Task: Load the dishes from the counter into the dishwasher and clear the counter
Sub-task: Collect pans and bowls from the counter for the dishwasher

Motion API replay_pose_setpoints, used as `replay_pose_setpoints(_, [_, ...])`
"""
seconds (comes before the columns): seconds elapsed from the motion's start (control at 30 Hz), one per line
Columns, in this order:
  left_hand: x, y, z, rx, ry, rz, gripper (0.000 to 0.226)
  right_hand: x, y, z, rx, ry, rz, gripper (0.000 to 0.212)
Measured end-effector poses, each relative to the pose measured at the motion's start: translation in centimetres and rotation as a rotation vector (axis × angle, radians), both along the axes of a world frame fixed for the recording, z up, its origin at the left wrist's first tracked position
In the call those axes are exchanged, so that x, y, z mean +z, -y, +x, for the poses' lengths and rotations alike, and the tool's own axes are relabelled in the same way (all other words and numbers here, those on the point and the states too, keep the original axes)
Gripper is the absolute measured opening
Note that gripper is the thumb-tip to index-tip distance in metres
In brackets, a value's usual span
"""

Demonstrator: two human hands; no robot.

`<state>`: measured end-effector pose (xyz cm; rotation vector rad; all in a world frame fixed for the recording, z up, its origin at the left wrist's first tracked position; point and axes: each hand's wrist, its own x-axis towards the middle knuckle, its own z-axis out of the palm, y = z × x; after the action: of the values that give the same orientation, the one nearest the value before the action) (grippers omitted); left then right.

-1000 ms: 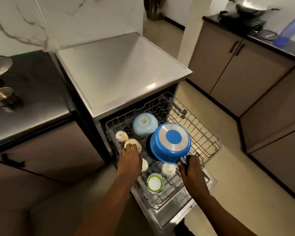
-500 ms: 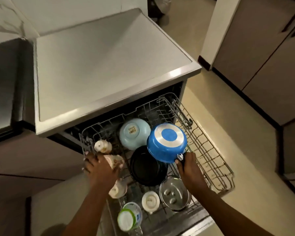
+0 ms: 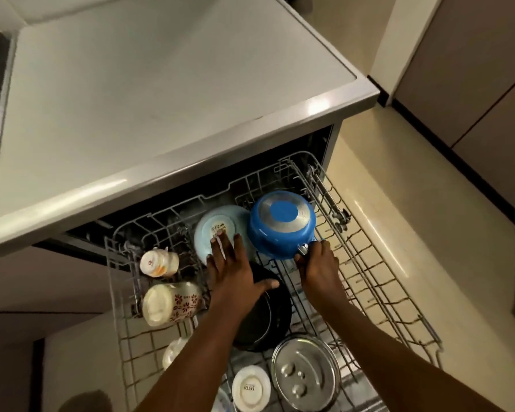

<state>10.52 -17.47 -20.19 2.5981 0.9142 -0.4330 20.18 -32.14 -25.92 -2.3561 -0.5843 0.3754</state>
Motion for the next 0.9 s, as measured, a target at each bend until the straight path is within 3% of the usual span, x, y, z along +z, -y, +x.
replay_pose_setpoints(0.2, [-2.1,-1.8,1.7,-0.011,-0.11,-0.053,0.128,-2.6,-1.9,2.9,-0.129,0.014,-0.002,0.027])
replay_pose_setpoints(0.3, [-2.7,-1.8,2.1,0.014,-0.09,-0.115,0.13,-4.4,-2.1,3.6,-0.071,0.178,-0.081,0.032])
replay_pose_setpoints(0.7, [-3.1,-1.8,1.9,0.01,-0.091,-0.116,0.128,-4.2,-2.9,5.7,0.023,0.28,-0.142,0.036])
replay_pose_setpoints(0.83, [-3.2,-1.9,1.8,0.008,-0.081,-0.122,0.127,-4.4,-3.1,5.5,-0.029,0.249,-0.152,0.035])
replay_pose_setpoints(0.9, [-3.4,-1.9,1.6,0.0,-0.075,-0.121,0.126,-4.9,-3.0,6.1,-0.117,0.141,-0.166,0.028])
